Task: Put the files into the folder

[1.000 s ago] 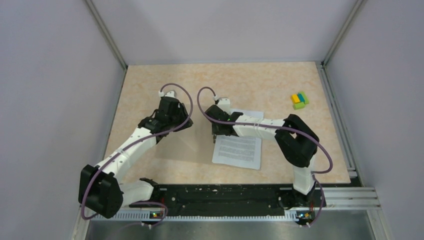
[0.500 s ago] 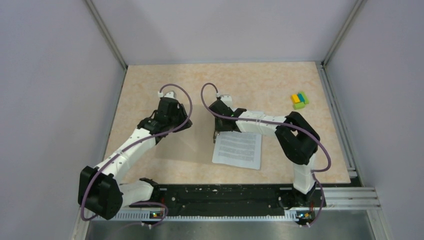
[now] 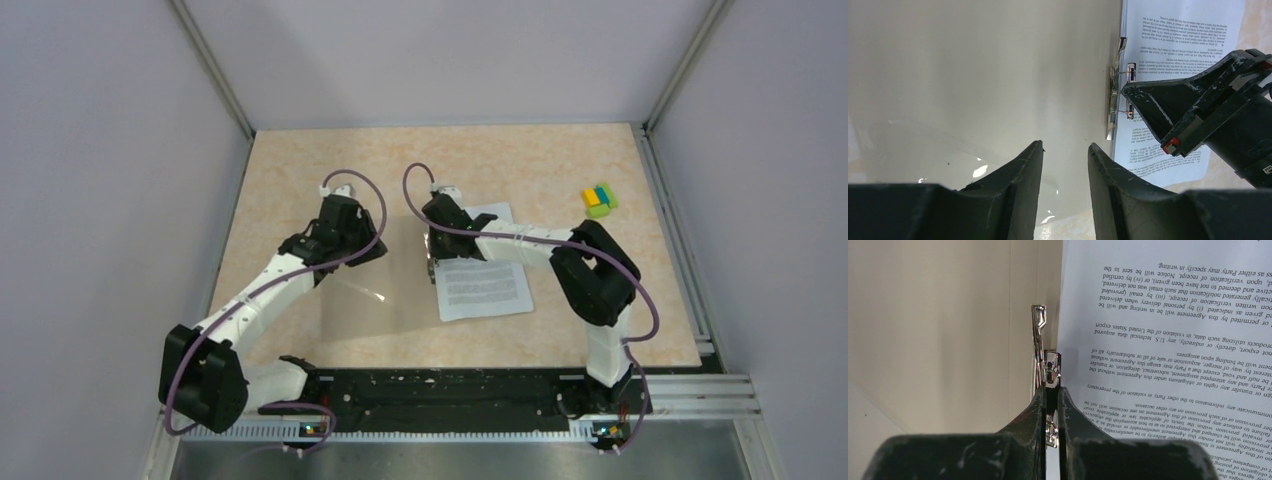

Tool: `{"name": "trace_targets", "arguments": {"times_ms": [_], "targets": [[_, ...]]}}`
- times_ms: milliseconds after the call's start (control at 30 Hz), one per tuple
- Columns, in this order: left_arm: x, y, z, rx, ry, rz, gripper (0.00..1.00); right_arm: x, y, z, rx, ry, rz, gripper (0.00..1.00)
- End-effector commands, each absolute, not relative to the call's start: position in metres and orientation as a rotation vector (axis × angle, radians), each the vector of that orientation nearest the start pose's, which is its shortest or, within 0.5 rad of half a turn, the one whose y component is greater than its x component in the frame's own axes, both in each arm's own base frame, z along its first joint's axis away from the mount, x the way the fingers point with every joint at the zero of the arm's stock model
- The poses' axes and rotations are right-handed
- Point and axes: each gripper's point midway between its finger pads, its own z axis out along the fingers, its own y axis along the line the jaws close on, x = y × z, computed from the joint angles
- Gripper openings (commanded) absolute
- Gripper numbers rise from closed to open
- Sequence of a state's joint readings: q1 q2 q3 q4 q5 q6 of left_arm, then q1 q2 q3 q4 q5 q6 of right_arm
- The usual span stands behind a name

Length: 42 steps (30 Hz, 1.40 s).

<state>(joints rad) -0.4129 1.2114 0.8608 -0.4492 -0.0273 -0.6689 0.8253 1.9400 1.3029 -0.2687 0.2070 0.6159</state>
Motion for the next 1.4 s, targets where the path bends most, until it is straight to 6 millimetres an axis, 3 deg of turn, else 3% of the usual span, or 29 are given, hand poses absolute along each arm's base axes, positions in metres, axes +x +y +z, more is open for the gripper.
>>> {"name": "trace_targets", "arguments": {"times_ms": [0, 167, 333, 533, 833, 1367], "targets": [[0.296, -0.156, 0.127, -0.35, 2.402, -0.517, 0.43, 0.336, 0.325, 0.035, -0.275, 2.49, 0.352, 0.0], [0.285, -0.164, 0.101, -0.406, 2.462, -0.575, 0.39, 0.336, 0.319, 0.036, -0.323, 2.489, 0.359, 0.0], [0.27, -0.155, 0.065, -0.591, 2.469, -0.566, 0.27, 0.333, 0.319, 0.037, -0.336, 2.488, 0.37, 0.0], [0.263, -0.136, 0.036, -0.809, 2.425, -0.481, 0.01, 0.328, 0.317, 0.038, -0.361, 2.488, 0.382, 0.0], [0.263, -0.123, 0.028, -0.954, 2.361, -0.42, 0.0, 0.317, 0.314, 0.039, -0.375, 2.477, 0.426, 0.08], [0.265, -0.116, 0.028, -0.993, 2.333, -0.373, 0.0, 0.312, 0.307, 0.059, -0.352, 2.436, 0.445, 0.28]]}}
